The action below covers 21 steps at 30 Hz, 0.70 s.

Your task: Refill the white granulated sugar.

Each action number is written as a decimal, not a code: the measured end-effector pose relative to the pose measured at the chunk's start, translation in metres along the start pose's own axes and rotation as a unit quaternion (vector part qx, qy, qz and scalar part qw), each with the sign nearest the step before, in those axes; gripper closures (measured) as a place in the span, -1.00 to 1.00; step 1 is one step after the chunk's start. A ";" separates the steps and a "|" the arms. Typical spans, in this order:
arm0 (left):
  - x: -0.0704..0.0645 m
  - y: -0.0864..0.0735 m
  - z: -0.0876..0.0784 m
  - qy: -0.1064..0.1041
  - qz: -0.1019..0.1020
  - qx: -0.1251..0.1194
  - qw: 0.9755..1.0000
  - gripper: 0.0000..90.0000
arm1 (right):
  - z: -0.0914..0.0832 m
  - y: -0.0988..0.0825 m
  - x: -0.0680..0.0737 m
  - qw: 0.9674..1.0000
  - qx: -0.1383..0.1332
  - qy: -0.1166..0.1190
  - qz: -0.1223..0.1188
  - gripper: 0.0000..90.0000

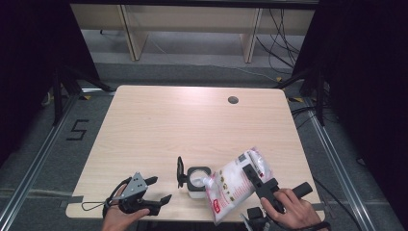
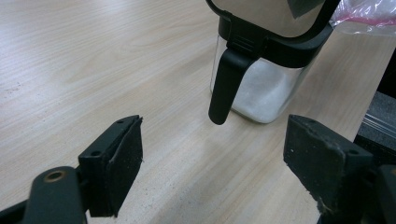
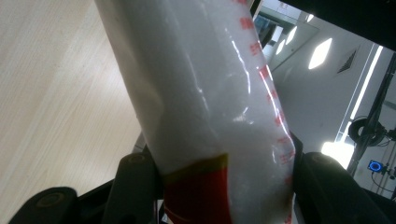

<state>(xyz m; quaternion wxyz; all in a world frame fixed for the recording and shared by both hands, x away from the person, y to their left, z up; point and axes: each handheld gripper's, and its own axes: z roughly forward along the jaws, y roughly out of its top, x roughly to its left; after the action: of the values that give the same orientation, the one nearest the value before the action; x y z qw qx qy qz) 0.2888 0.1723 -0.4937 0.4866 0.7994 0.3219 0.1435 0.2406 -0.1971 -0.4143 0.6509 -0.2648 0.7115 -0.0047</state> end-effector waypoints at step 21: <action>0.000 0.000 0.000 0.000 0.001 0.001 1.000 -0.57 | 0.000 0.000 -0.002 1.000 -0.002 0.001 -0.003 0.25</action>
<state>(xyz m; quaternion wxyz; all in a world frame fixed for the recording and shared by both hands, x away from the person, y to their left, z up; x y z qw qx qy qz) 0.2887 0.1722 -0.4937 0.4859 0.8003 0.3208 0.1435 0.2406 -0.1962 -0.4130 0.6495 -0.2682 0.7115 -0.0052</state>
